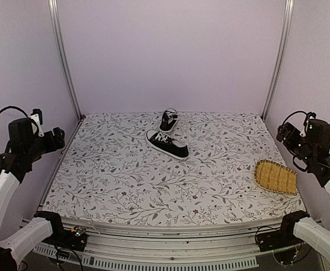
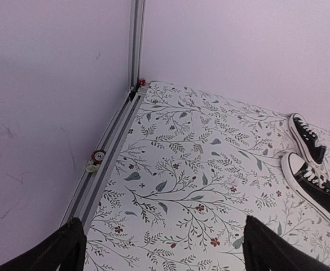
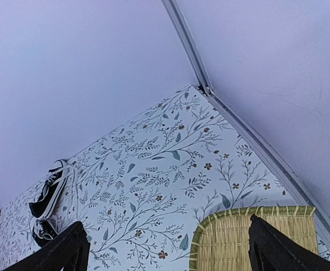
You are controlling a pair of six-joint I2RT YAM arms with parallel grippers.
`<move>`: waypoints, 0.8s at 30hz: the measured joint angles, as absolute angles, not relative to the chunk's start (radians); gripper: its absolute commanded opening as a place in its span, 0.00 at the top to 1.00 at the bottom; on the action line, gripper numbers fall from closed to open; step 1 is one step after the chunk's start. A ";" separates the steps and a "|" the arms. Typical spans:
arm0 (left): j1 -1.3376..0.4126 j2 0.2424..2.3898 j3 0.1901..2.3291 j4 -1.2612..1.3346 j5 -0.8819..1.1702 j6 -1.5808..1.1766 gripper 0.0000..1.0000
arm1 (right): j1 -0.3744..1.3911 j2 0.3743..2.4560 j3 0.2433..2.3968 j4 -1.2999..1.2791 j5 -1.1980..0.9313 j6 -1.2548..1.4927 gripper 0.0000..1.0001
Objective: Tie the shoes
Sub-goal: Move the shoe to the center of the board.
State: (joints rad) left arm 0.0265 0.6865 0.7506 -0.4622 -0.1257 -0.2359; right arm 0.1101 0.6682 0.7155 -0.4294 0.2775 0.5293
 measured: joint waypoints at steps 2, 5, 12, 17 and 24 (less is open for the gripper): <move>0.027 0.686 0.751 -0.462 -0.128 -0.236 0.03 | 0.110 0.691 0.741 -0.411 0.224 0.489 0.01; 0.027 0.686 0.751 -0.462 -0.132 -0.236 0.03 | 0.113 0.790 0.806 -0.381 0.083 0.442 0.01; 0.027 0.715 0.751 -0.462 -0.121 -0.236 0.03 | 0.384 1.095 0.910 -0.349 -0.063 0.391 0.04; 0.027 0.718 0.751 -0.462 -0.113 -0.236 0.03 | 0.543 1.372 1.069 -0.368 -0.093 0.353 0.11; 0.027 0.696 0.741 -0.461 -0.094 -0.236 0.03 | 0.628 1.666 1.200 -0.374 -0.140 0.309 0.19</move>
State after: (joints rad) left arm 0.0265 0.6960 0.7414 -0.4606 -0.0940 -0.2356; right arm 0.6285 1.6657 1.1999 -0.3737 -0.1398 0.3092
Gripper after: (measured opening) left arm 0.966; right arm 0.849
